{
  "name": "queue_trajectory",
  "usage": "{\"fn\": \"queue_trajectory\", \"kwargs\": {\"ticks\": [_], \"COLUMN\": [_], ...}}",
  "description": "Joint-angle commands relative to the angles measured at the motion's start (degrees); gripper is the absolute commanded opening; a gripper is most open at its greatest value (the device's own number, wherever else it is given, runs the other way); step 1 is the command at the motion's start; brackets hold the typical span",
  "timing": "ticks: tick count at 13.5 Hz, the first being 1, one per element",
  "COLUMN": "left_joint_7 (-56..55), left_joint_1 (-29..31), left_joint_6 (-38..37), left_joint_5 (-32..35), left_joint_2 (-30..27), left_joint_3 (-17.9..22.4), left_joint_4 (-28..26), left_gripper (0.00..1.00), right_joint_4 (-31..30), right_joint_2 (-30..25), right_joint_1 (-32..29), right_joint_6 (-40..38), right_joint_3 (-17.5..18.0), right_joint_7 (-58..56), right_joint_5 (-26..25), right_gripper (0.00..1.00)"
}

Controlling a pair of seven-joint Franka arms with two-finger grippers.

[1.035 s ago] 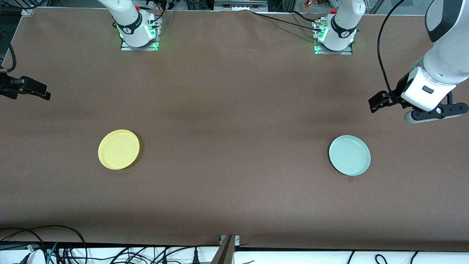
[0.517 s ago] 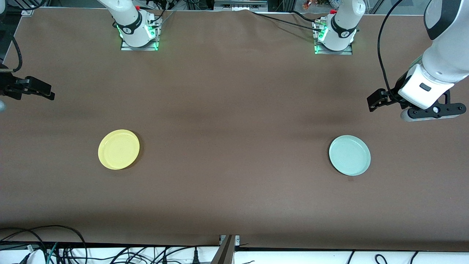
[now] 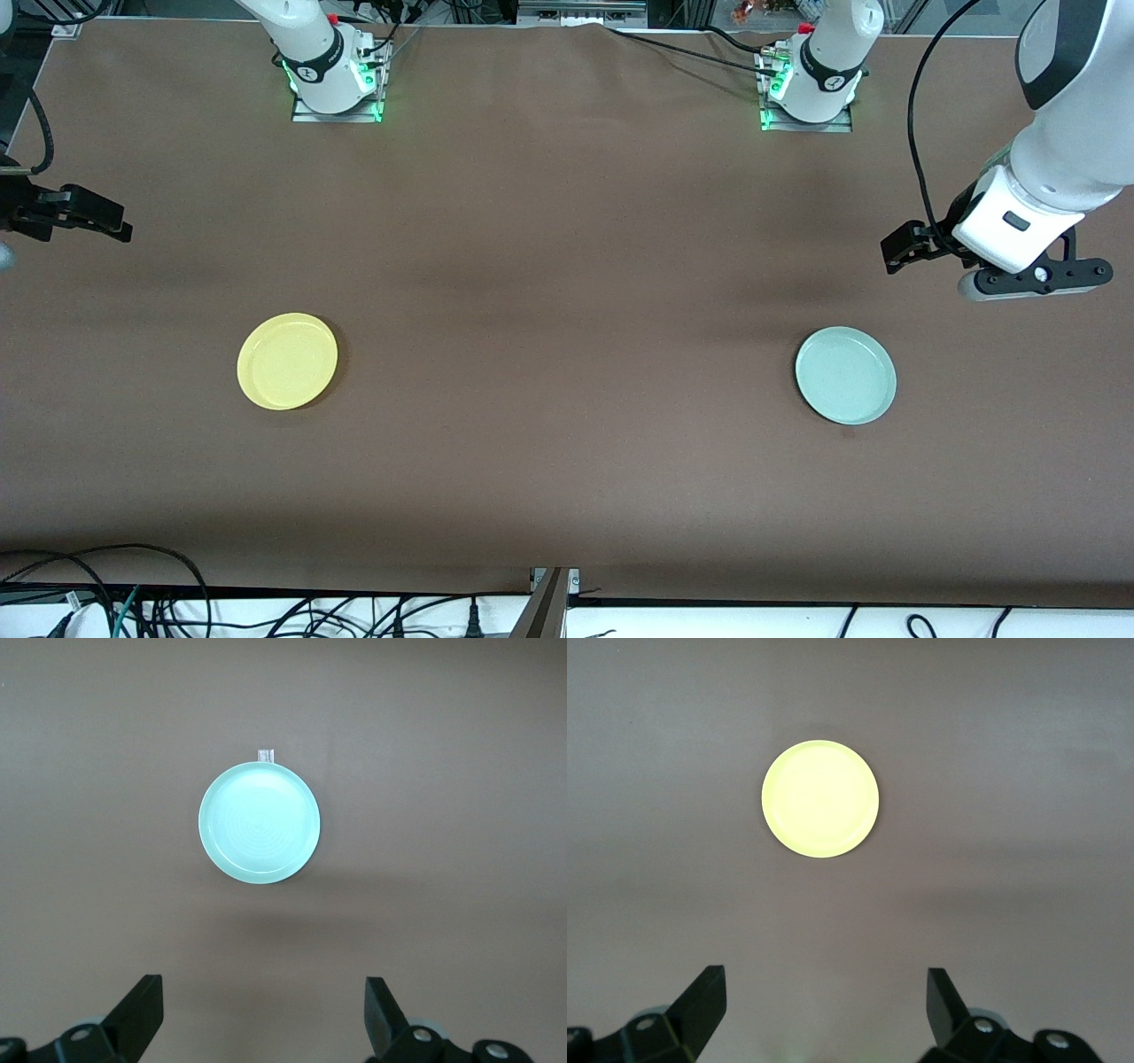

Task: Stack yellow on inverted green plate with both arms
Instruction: 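Move the left gripper down toward the pale green plate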

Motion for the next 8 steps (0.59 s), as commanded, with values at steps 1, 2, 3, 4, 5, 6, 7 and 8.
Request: {"fn": "queue_trajectory", "kwargs": {"ticks": [1, 2, 3, 4, 5, 6, 7, 8], "left_joint_7": [1.4, 1.4, 1.4, 1.4, 1.5, 1.4, 0.8, 0.8], "left_joint_1": [-0.4, -0.4, 0.0, 0.2, 0.6, 0.7, 0.1, 0.0], "left_joint_6": [-0.7, -0.8, -0.7, -0.6, -0.7, -0.9, -1.0, -1.0], "left_joint_5": [-0.3, -0.1, -0.1, -0.2, -0.2, -0.2, 0.0, 0.4], "left_joint_2": [0.9, 1.3, 1.7, 2.7, 4.0, 4.2, 4.8, 5.6], "left_joint_3": [0.2, 0.2, 0.2, 0.3, 0.5, 0.6, 0.7, 0.6], "left_joint_4": [1.7, 1.8, 1.8, 1.8, 2.3, 3.5, 3.4, 3.5], "left_gripper": [1.00, 1.00, 1.00, 1.00, 1.00, 1.00, 1.00, 1.00], "right_joint_4": [1.2, 1.2, 1.2, 1.2, 1.2, 1.2, 1.2, 1.2], "right_joint_2": [0.4, 0.4, 0.6, 0.8, 1.2, 1.3, 1.3, 1.3], "right_joint_1": [-0.1, -0.1, -0.1, -0.1, -0.1, -0.1, -0.1, -0.1], "right_joint_6": [-0.8, -0.8, -0.4, -0.3, -0.2, -0.1, -0.1, -0.2], "right_joint_3": [-0.1, -0.1, -0.2, -0.1, -0.1, -0.1, -0.1, -0.1], "right_joint_7": [-0.5, -0.5, -0.5, -0.4, -0.3, -0.1, -0.2, -0.2], "right_joint_5": [0.3, 0.4, 0.5, 0.5, 0.5, 0.6, 0.6, 0.7], "right_gripper": [1.00, 1.00, 1.00, 1.00, 1.00, 1.00, 1.00, 1.00]}}
